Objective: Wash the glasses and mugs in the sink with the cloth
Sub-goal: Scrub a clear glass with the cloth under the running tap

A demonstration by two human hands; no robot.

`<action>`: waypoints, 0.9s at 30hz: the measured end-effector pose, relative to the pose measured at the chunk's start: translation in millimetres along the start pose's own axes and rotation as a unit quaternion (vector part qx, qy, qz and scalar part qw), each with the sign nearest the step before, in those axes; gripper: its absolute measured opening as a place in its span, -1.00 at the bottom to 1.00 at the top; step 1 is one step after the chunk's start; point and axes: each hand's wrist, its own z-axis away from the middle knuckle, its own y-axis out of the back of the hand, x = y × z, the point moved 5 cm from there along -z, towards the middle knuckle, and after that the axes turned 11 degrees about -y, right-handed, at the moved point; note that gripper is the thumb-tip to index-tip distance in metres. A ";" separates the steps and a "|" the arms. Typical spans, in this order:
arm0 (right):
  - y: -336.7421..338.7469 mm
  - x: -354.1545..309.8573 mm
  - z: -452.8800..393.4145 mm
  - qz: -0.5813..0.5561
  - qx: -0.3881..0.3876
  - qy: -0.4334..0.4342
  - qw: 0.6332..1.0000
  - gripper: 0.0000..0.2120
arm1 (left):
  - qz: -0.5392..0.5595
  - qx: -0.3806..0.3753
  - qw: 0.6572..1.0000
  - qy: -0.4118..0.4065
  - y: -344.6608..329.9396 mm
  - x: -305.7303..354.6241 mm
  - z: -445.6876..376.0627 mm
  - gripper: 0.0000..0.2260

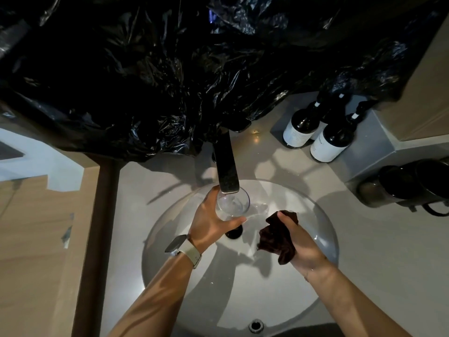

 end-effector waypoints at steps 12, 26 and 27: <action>11.7 -31.6 40.2 0.023 0.008 0.078 0.997 -0.79 | 0.163 -0.134 0.939 0.272 -43.6 -3.0 44.5 -0.48; 52.1 -80.2 96.1 0.152 0.145 0.151 0.966 -0.76 | 0.180 0.129 0.968 0.115 -65.7 82.8 -10.4 -0.56; 53.9 -84.6 96.9 0.156 0.144 0.146 0.966 -0.76 | 0.171 0.154 0.969 0.086 -64.5 89.2 -20.5 -0.53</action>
